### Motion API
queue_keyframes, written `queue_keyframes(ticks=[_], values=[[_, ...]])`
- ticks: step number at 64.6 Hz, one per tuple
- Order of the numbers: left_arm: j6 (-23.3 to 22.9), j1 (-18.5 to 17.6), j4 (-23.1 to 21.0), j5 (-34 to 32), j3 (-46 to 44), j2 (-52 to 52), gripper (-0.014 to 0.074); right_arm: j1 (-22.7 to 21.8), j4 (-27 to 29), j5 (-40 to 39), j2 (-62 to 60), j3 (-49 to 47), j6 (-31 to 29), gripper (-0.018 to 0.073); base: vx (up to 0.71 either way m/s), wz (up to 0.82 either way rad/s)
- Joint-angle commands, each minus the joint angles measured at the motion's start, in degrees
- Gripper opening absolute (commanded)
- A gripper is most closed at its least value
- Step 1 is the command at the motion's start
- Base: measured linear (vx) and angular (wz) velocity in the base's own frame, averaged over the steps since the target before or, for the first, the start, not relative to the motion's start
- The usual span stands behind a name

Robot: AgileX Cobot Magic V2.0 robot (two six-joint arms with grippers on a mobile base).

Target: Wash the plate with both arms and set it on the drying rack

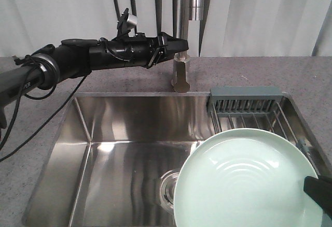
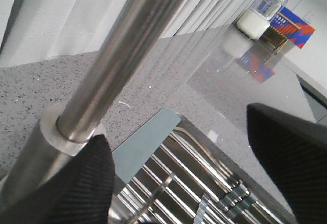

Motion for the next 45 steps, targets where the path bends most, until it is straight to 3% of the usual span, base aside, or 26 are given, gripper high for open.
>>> queue_keyframes(ticks=[1,29,45], values=[[-0.1,-0.4,-5.7,2.8,-2.0,-3.2,0.0538,-0.4,2.1,-3.1,0.4,-1.5,0.0,-0.0001,0.0,0.0],[-0.1,-3.4,-5.0,3.4,-2.0,-1.8,0.0538,-0.4,2.1,-3.0,0.4,-1.5,0.0,-0.0001,0.0,0.0],[-0.2,-3.6,-3.0,9.4,-2.0,-1.8,0.0506,-0.4,2.1,-2.9,0.4,-1.5,0.0,-0.0001,0.0,0.0]])
